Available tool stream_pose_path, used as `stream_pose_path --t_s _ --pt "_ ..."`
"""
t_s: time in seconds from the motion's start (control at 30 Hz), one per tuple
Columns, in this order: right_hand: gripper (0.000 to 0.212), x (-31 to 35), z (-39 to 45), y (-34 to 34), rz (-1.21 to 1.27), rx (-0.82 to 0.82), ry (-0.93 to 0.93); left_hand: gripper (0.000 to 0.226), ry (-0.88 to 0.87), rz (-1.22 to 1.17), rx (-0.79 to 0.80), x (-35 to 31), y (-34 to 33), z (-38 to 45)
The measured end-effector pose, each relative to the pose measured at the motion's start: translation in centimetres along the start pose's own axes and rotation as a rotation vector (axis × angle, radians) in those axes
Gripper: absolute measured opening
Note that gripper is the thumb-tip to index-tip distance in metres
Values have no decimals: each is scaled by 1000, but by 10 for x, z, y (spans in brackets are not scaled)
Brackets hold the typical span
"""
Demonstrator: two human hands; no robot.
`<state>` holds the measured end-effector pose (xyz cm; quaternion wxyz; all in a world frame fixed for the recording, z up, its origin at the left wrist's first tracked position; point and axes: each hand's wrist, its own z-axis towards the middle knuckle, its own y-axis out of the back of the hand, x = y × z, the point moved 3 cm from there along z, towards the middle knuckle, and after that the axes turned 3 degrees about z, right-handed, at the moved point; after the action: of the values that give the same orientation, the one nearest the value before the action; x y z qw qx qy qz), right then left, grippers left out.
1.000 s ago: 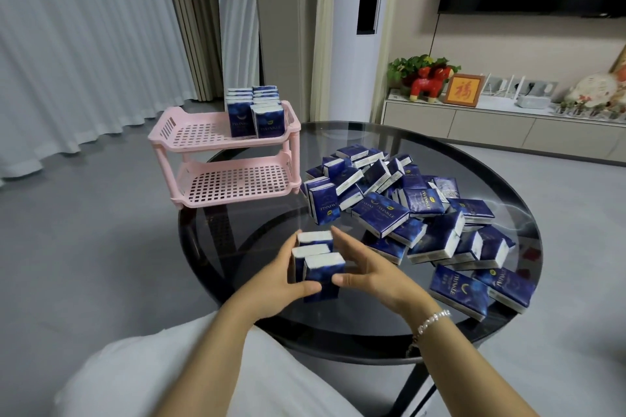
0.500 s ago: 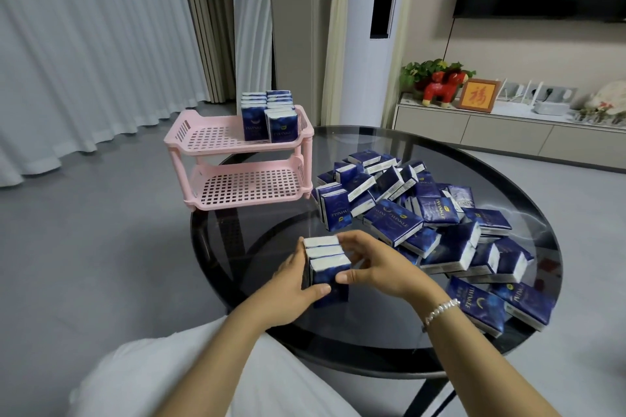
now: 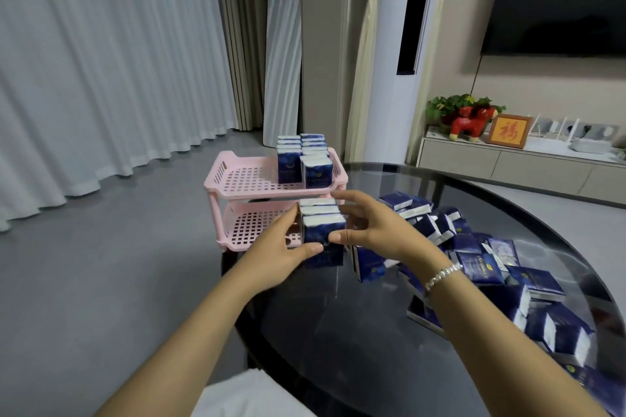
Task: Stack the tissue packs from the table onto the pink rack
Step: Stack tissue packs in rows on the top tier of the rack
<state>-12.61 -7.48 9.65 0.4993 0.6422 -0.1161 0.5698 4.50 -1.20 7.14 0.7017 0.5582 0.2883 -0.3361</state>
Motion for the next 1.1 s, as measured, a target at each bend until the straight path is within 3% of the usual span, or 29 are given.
stream_pose_path --t_s 0.27,0.47,0.63,0.87,1.0,1.1 --pt "64 39 85 8 -72 3 74 60 4 -42 -100 1 60 58" --pt "63 34 156 14 -223 -22 79 59 50 -37 -64 22 86 111" --pt "63 9 176 15 -333 -41 14 61 81 12 -45 31 72 128" --pt "69 0 177 11 -465 -49 -14 87 98 106 13 42 62 138" --pt "63 3 176 7 -586 -38 55 77 59 249 16 40 60 142" --pt "57 5 174 4 -751 -21 120 73 100 302 104 43 57 141"
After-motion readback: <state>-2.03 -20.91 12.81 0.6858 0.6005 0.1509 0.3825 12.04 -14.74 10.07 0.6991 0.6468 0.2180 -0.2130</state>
